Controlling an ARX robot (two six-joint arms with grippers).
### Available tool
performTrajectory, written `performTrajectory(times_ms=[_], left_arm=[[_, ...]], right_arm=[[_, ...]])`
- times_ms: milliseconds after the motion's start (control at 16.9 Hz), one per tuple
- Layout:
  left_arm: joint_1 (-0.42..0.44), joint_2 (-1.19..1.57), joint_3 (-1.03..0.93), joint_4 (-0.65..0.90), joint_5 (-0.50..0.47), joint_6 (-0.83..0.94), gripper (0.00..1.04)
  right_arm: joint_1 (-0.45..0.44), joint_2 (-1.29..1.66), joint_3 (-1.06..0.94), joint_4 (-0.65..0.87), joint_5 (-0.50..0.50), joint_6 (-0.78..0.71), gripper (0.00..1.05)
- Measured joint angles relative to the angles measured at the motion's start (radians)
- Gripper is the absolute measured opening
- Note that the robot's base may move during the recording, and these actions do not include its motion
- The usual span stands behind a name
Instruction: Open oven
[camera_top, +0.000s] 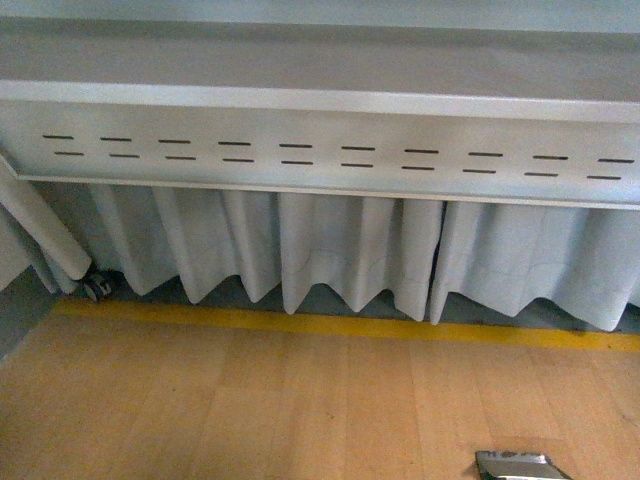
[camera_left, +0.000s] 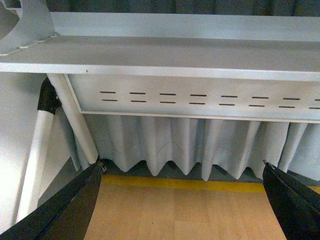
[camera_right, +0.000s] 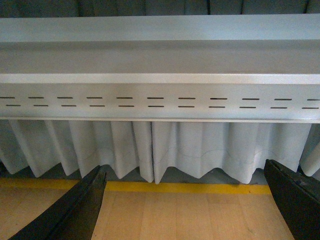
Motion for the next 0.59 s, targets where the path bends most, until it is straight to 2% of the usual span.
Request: performTrajectory(times_ms=[591], left_arm=[[0.0,0.0,0.0,0.0,0.0,0.0,0.98]], right_arm=[[0.0,0.0,0.0,0.0,0.0,0.0,0.98]])
